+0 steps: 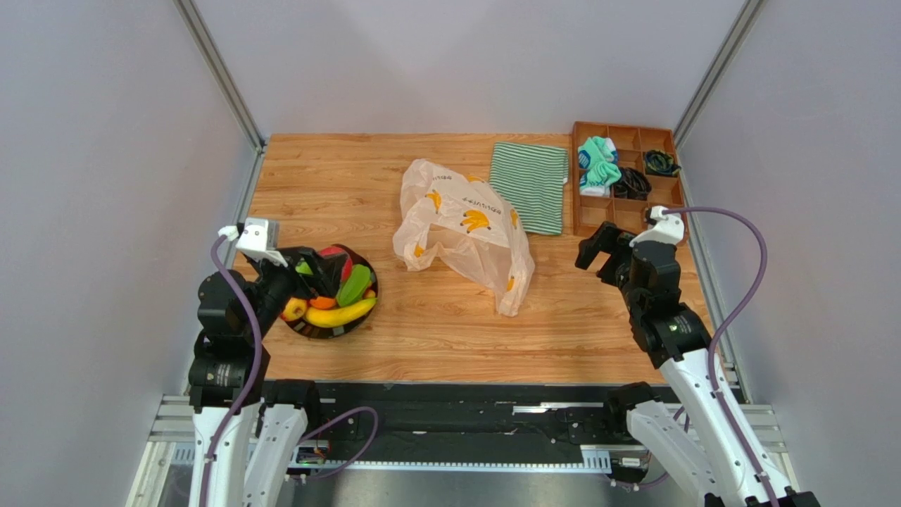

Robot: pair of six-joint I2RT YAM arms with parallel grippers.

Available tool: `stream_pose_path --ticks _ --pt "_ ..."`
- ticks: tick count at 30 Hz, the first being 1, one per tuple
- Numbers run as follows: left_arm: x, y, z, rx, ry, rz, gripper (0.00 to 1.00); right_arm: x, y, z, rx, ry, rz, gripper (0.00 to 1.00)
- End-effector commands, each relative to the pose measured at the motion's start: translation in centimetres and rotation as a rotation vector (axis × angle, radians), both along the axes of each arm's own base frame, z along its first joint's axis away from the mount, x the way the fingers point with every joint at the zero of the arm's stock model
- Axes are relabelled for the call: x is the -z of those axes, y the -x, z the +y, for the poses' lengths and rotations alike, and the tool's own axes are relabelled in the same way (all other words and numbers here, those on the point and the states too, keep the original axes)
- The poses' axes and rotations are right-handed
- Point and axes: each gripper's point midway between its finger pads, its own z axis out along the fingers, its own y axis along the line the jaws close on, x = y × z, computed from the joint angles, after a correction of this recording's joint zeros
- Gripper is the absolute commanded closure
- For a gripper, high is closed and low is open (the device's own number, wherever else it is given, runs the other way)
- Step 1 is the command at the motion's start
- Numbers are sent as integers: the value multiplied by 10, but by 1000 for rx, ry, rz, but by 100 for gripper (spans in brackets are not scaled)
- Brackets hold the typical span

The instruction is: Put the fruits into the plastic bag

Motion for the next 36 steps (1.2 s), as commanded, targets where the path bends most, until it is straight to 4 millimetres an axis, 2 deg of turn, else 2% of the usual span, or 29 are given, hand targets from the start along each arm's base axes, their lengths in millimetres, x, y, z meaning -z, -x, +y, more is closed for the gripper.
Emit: stream_pose_path --ticks 1,12,17,21,25,30,36 --pt "-4 -3 4 -26 3 -13 1 -17 2 -2 0 -4 -47 0" --pt "-5 -2 4 -21 -5 -21 1 -19 7 -1 -32 23 -49 3" --pt "1 -4 3 -13 -13 -10 1 -22 8 10 -98 18 -59 7" --pt "6 -6 -6 49 -15 15 1 -25 12 32 -230 3 -65 12" --pt "5 -7 -11 80 -14 8 2 -16 15 55 -317 -7 -41 14" --pt "6 -8 -17 118 -13 7 5 8 12 77 -354 5 48 11" --pt "8 -9 -23 153 2 12 7 38 9 112 -450 -42 128 9"
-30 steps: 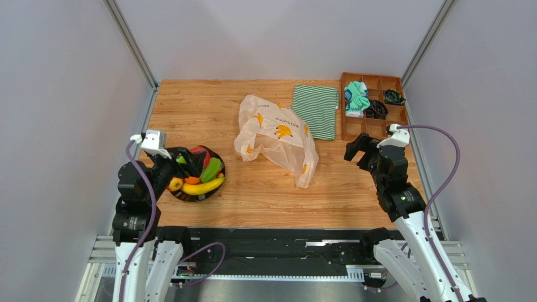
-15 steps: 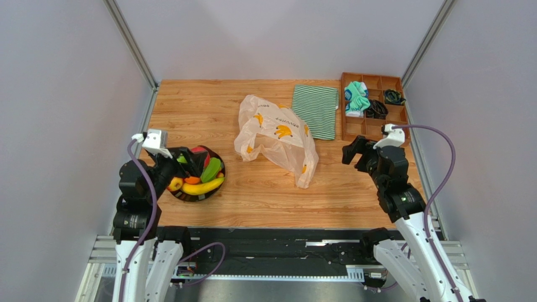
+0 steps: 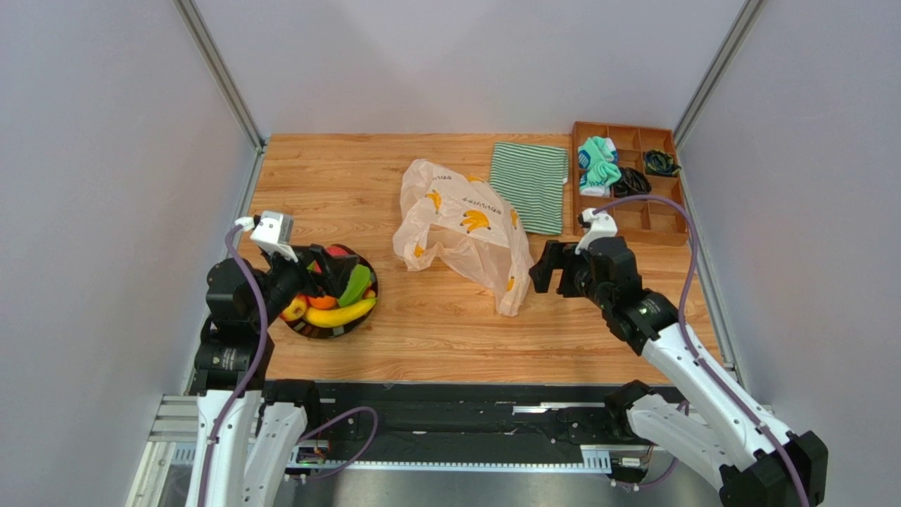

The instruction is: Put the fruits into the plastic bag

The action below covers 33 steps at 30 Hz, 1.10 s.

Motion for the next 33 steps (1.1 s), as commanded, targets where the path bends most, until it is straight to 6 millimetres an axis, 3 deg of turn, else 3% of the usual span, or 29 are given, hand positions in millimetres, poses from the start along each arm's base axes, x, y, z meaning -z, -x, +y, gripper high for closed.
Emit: stream_pose_path --ticks 1,7,12,15,16,18,19,21,22,25,33 --pt "-6 -3 -7 51 3 -40 7 -1 -7 30 -69 -97 -4 9" --pt "-1 -1 -23 107 14 -13 7 27 -11 52 -125 -125 68 10" --pt "5 -2 -43 132 31 42 7 37 -9 79 -231 -206 114 12" --pt "14 -8 -61 138 54 75 8 46 -9 86 -255 -214 153 19" --pt "24 -4 -76 174 50 94 8 49 -9 86 -256 -206 163 26" --pt "32 -17 -87 142 48 110 7 49 -10 84 -247 -189 169 43" --pt "44 -20 -100 164 28 145 8 48 -10 82 -242 -182 166 65" --pt "50 -32 -106 133 28 159 7 40 -10 78 -222 -174 151 80" --pt "62 -39 -109 120 13 196 7 37 -10 75 -215 -170 143 88" --pt "83 -58 -103 31 -27 241 7 23 -6 69 -202 -156 120 100" --pt "105 -83 -119 7 -3 265 6 11 4 64 -207 -164 119 100"
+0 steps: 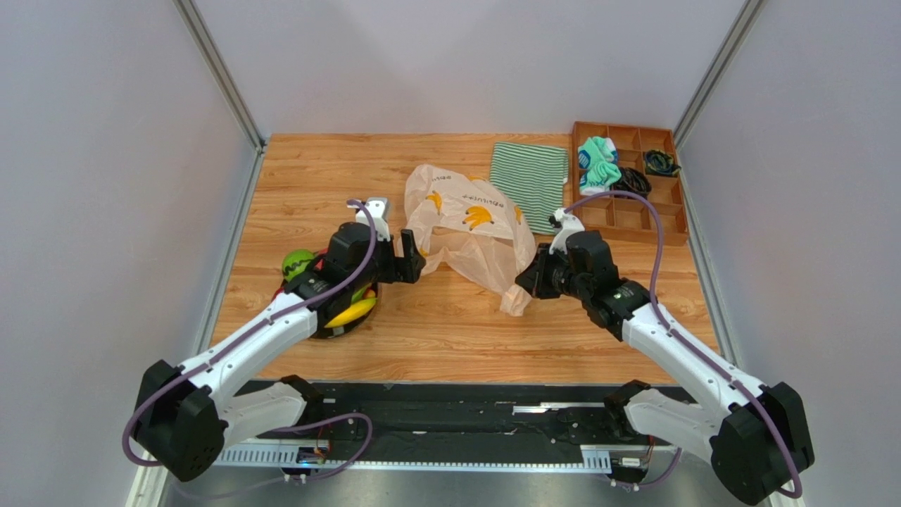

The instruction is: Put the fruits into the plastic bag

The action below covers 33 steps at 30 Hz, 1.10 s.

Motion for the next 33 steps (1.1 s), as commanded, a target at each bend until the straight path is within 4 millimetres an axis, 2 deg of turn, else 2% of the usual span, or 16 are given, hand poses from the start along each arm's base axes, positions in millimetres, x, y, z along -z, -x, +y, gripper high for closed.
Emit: stream_pose_path --ticks 1,6,8,9,10,13,15,16,17,19,20,23,26,29,30,33 --pt "-9 -21 -15 -26 76 -53 5 -21 1 1 -6 -13 -32 100" --pt "0 -32 -33 2 132 -43 6 -27 6 3 -21 -35 -28 100" --pt "10 -37 -38 10 121 -25 14 -33 8 2 -23 -45 -38 100" --pt "9 -40 -43 26 129 -32 22 -33 10 2 -25 -39 -33 100" --pt "11 -42 -47 42 125 -29 49 -36 10 0 -22 -37 -39 100" --pt "-12 -49 -39 11 99 -91 87 -57 9 -15 8 24 -91 100" --pt "-36 -50 -26 -24 70 -143 96 -82 6 -42 100 113 -153 100" --pt "-62 -50 -12 -59 49 -218 100 -92 4 -55 153 151 -181 100" --pt "-66 -45 -3 -67 9 -216 100 -101 0 -77 246 217 -216 100" --pt "-103 -41 14 -67 3 -284 100 -129 5 -108 354 284 -283 100" --pt "-101 -33 21 -52 -18 -246 100 -136 7 -132 450 348 -300 100" --pt "-113 -21 31 3 -39 -217 100 -154 16 -163 571 419 -340 100" --pt "-125 -1 17 133 -8 -223 100 -148 17 -161 553 423 -324 98" --pt "-128 21 -7 281 82 -180 100 -137 17 -143 455 394 -287 73" --pt "-125 24 -13 302 109 -143 100 -139 19 -136 421 372 -286 57" --pt "-109 36 -29 372 155 -54 100 -163 33 -108 287 207 -343 41"
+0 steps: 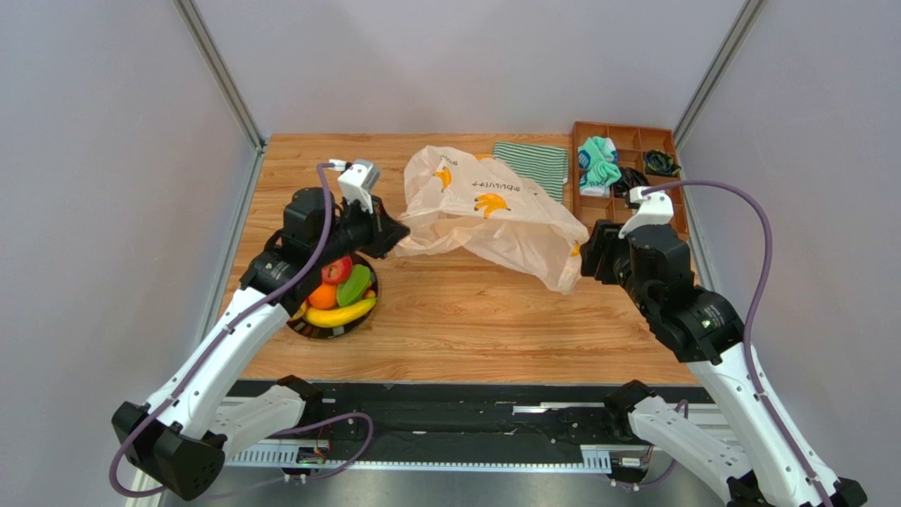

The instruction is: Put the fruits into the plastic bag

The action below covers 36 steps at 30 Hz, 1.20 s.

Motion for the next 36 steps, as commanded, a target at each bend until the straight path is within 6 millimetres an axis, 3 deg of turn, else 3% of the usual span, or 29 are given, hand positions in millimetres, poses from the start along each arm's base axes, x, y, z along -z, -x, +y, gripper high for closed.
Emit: stream_pose_path --ticks 1,2,4,5,8,10,16,21,22,25,27,28,30,31,32,36 --pt "30 25 -22 147 14 165 100 -28 23 24 -178 -113 -73 38" --pt "32 26 -25 156 22 170 100 -38 28 45 -280 -198 -107 36" --pt "37 29 -34 176 47 207 100 -52 43 68 -411 -306 -155 35" --pt "33 28 -39 187 70 191 100 -52 50 89 -501 -406 -141 36" --pt "29 29 -47 201 131 201 100 -48 55 117 -607 -517 -113 39" --pt "28 32 -50 206 170 219 100 -26 54 131 -620 -537 -46 43" --pt "29 39 -57 250 201 254 100 0 53 181 -675 -538 19 48" --pt "28 46 -54 254 210 257 100 19 25 201 -588 -546 56 58" --pt "27 48 -55 261 213 258 100 16 15 203 -557 -550 29 60" --pt "22 55 -57 293 234 261 100 35 -16 211 -467 -483 0 62" --pt "19 60 -60 318 247 264 100 37 -25 223 -465 -470 -25 63" --pt "18 62 -61 328 250 264 100 56 -35 232 -448 -435 2 63" --pt "14 64 -63 356 256 252 100 70 -40 247 -452 -399 26 62" --pt "12 65 -64 368 259 247 100 94 -42 257 -464 -362 76 61" --pt "11 65 -65 377 256 243 100 99 -44 264 -472 -356 100 58" --pt "9 51 -58 308 214 185 100 150 -24 261 -483 -225 295 47"
